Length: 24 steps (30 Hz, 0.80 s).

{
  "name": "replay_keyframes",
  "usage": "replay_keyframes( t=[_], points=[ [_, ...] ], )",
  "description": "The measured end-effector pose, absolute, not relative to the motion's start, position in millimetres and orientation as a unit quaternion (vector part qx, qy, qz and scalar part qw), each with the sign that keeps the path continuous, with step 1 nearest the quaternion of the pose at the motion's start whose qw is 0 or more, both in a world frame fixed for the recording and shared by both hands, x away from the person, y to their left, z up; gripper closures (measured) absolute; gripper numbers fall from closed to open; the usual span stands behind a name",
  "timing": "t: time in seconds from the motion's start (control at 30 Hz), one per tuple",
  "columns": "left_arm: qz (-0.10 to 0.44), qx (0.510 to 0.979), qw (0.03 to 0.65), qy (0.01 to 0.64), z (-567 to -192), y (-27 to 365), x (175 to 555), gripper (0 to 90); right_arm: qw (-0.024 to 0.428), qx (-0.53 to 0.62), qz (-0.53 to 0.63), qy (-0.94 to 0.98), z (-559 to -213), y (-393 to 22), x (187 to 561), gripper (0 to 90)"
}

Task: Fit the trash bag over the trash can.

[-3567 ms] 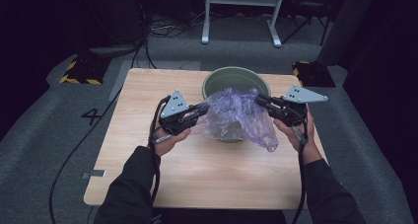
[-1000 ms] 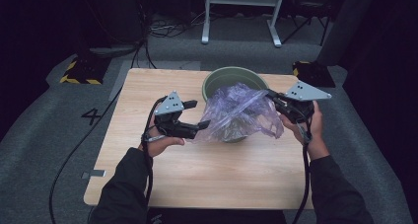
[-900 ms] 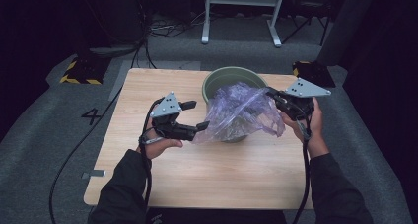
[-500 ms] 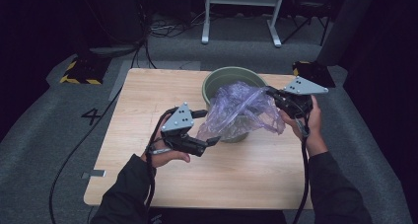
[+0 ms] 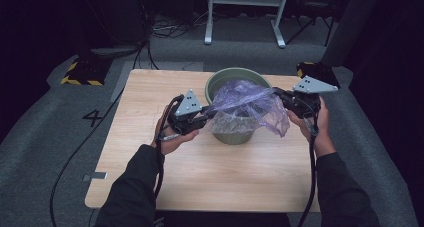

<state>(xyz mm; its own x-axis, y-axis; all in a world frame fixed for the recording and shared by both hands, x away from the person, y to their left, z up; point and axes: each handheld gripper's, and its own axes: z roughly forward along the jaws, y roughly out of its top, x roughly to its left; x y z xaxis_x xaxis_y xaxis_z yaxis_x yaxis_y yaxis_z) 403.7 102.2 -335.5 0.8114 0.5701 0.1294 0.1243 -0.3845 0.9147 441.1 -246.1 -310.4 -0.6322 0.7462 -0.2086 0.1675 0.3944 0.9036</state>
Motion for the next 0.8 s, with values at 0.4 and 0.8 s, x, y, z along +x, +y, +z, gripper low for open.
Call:
replay_keyframes(
  t=[0.4, 0.8],
  points=[
    [0.231, 0.789, 0.505, 0.263, -335, 108, 424, 69.6, 0.305, 0.31, 0.459, 0.775, -317, -253, 454, 89.8],
    [0.212, 0.784, 0.539, 0.223, -328, 116, 372, 22.7, 0.305, 0.317, 0.444, 0.781, -318, -252, 456, 90.0]
  ],
)
